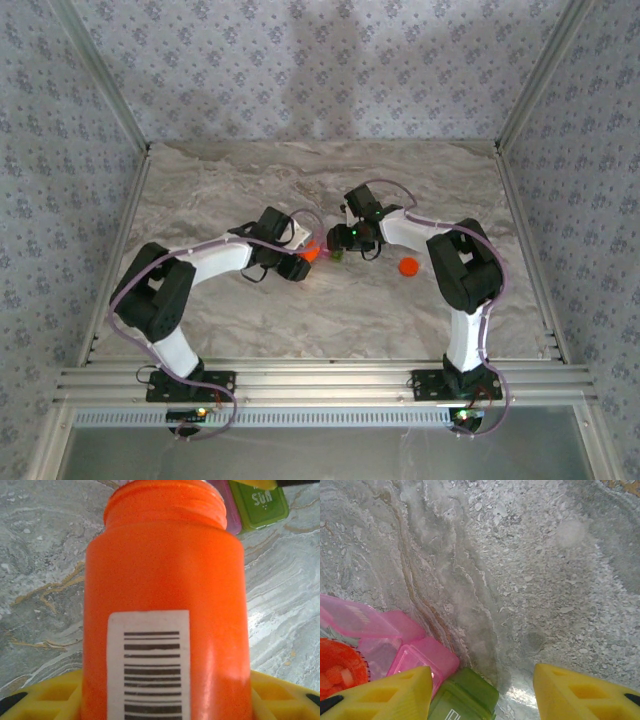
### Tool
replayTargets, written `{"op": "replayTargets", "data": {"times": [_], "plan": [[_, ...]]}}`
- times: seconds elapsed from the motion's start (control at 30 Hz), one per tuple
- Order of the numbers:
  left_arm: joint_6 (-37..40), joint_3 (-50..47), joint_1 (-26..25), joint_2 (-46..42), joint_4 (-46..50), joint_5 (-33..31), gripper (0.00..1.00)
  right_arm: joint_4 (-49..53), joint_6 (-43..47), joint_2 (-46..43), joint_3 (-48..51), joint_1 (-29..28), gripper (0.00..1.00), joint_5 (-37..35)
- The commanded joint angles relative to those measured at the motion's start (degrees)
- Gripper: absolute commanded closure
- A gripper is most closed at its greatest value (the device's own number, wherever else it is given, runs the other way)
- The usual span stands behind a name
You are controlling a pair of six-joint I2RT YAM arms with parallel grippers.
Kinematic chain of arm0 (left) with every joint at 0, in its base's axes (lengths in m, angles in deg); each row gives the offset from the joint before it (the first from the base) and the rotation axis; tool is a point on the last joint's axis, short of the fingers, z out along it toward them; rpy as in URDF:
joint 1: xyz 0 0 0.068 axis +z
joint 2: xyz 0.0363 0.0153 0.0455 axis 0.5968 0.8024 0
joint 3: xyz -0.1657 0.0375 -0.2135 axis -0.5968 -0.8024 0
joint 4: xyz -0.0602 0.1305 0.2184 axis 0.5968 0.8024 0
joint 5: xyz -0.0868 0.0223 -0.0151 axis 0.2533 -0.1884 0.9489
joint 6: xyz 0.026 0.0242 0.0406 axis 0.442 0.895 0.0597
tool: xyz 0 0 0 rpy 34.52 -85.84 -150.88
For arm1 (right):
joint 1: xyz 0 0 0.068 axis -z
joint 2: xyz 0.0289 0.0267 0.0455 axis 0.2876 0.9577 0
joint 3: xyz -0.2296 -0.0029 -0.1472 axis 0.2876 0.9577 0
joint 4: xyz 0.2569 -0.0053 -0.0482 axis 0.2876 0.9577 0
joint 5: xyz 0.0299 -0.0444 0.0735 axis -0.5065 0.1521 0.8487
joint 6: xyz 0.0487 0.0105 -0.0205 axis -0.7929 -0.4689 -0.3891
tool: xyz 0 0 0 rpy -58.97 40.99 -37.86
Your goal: Sort the pills into containers
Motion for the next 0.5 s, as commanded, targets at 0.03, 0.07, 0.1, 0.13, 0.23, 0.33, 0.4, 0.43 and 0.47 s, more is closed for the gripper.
{"op": "replayTargets", "data": {"times": [0.03,0.07,0.1,0.13,0.23,0.33,0.4,0.43,0.47], "plan": [[1.97,2.32,-0.42,0.55,2.65,-0.64,1.00,0.20,-0.44,1.24,0.39,-0.32,0.43,0.62],[2.04,2.63,-0.42,0.67,2.95,-0.82,1.00,0.19,-0.40,1.32,0.39,-0.32,0.43,0.63],[2.15,2.92,-0.43,0.76,3.40,-0.83,1.00,0.19,-0.44,1.35,0.30,-0.35,0.43,0.71],[2.33,3.25,-0.41,0.92,3.73,-0.82,1.00,0.24,-0.39,1.42,0.30,-0.37,0.43,0.63],[2.94,3.97,-0.43,1.12,4.76,-1.06,1.00,0.24,-0.43,1.54,0.22,-0.34,0.43,0.71],[3.31,4.80,-0.47,1.36,5.81,-1.14,1.00,0.23,-0.45,1.56,0.21,-0.32,0.43,0.72],[3.62,5.35,-0.42,1.55,6.31,-1.21,1.00,0.25,-0.40,1.62,0.12,-0.34,0.43,0.65],[3.76,5.55,-0.42,1.65,6.66,-1.33,1.00,0.26,-0.49,1.61,0.12,-0.35,0.43,0.72],[3.97,5.76,-0.42,1.82,6.84,-1.41,1.00,0.15,-0.48,1.60,0.12,-0.40,0.43,0.69]]}}
